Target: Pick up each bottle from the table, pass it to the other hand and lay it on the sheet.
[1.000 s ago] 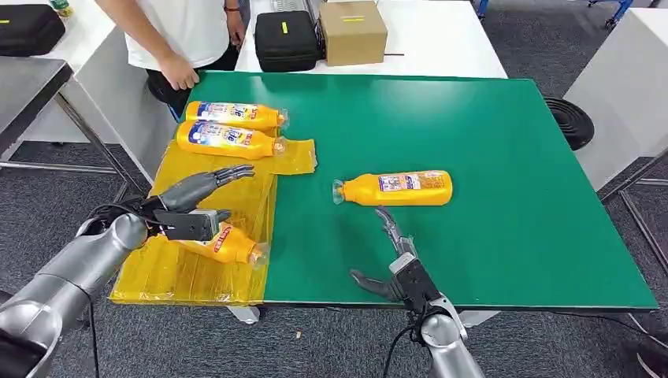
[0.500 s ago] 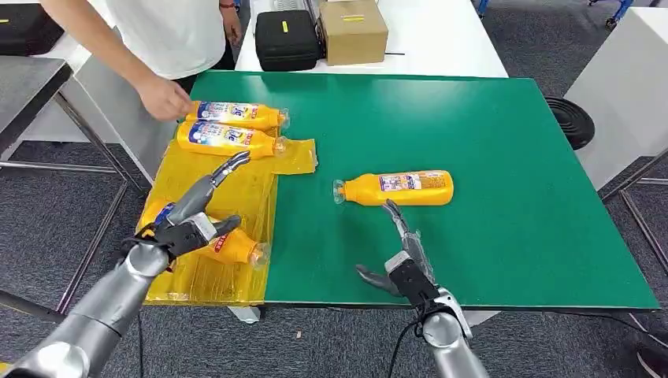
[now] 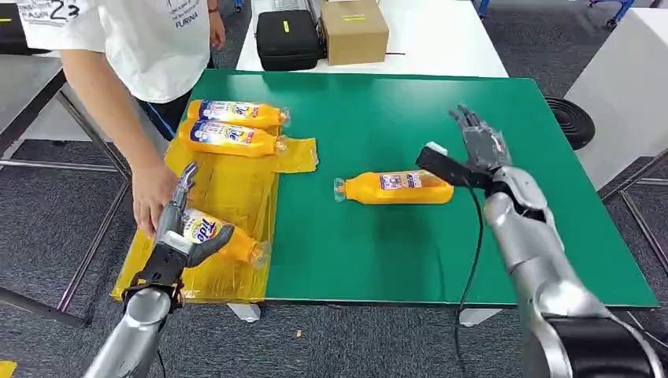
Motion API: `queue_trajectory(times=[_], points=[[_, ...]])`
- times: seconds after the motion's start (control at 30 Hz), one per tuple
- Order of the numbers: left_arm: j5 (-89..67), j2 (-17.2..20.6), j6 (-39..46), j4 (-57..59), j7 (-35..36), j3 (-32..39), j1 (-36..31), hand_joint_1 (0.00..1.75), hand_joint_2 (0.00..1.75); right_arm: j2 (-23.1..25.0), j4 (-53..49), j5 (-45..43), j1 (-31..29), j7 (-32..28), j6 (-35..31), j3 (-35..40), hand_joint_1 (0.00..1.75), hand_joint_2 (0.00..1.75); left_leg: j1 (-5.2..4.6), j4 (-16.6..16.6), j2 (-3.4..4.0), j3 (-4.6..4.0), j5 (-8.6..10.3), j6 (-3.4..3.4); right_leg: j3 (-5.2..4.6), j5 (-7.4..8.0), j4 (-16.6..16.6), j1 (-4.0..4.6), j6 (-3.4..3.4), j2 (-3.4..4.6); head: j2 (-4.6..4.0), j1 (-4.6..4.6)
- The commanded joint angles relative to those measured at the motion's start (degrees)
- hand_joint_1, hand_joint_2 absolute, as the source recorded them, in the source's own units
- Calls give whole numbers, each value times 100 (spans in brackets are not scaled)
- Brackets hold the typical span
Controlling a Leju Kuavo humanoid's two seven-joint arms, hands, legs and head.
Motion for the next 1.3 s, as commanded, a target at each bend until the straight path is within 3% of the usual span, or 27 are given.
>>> queue_trajectory(times=[0.03, 0.47, 0.7, 1.0, 1.3], points=[[-19, -121, 61, 154, 25, 238, -47, 0, 175, -345, 1741, -100, -859, 35, 21, 267, 0, 175, 2, -1, -1, 26, -12, -3, 29, -12, -4, 6, -17, -9, 0, -2], [3, -181, 53, 454, -9, 149, -211, 0, 175, -534, 2040, -142, -1019, 141, 408, 301, 0, 175, 0, 2, -6, 4, -7, -1, 11, -8, 1, 2, -13, -12, 0, 0], [12, -214, 175, 691, 10, 99, -317, 0, 175, -279, 2207, -283, -989, 26, 843, 361, 0, 175, 2, -2, 1, 21, -11, -3, 25, -10, -3, 2, -19, -7, 0, 0], [-8, -234, 337, 749, 106, 79, -365, 0, 175, 86, 2227, -195, -1002, 98, 581, 486, 0, 175, 2, -1, 19, 31, -17, -5, 30, -11, 0, 5, -24, 8, 0, 0], [-4, -246, 346, 680, 124, 76, -296, 0, 175, 103, 2176, -280, -1007, -58, 506, 427, 0, 175, 1, -1, -2, 4, -6, -1, 8, -6, 1, 0, -11, -7, 0, 0]])
